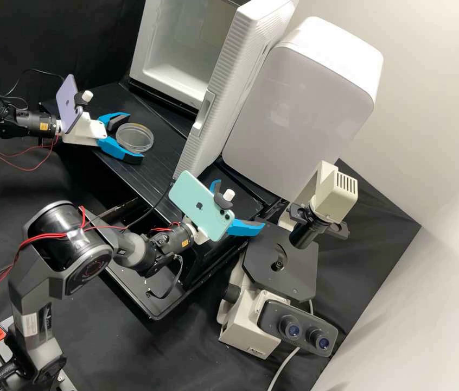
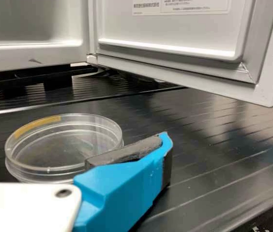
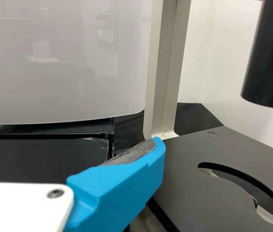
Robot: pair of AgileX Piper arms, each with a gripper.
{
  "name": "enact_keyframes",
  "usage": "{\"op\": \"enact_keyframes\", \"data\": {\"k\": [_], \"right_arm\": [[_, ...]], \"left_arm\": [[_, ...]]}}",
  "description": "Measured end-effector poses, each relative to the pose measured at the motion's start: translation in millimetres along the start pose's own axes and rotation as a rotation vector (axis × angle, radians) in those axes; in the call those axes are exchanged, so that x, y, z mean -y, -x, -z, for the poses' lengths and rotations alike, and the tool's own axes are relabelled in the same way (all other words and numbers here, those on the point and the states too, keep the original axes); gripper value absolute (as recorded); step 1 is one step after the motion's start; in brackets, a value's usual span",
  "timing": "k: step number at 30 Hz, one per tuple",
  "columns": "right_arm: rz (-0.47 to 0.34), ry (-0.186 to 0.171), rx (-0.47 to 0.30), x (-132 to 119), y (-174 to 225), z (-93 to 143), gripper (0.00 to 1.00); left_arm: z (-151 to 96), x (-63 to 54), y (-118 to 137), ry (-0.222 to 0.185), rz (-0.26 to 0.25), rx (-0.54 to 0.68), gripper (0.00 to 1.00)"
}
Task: Place the petri dish in the incubator
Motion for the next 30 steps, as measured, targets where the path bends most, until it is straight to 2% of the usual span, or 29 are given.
{"op": "enact_keyframes", "data": {"k": [17, 30], "right_arm": [[0.000, 0.000, 0.000, 0.0, 0.0, 0.0, 1.00], [0.000, 0.000, 0.000, 0.0, 0.0, 0.0, 1.00]], "left_arm": [[3.1, -1.2, 0.1, 0.026, -0.013, -0.034, 0.00], [3.0, -1.2, 0.1, 0.026, -0.014, -0.033, 0.00]]}}
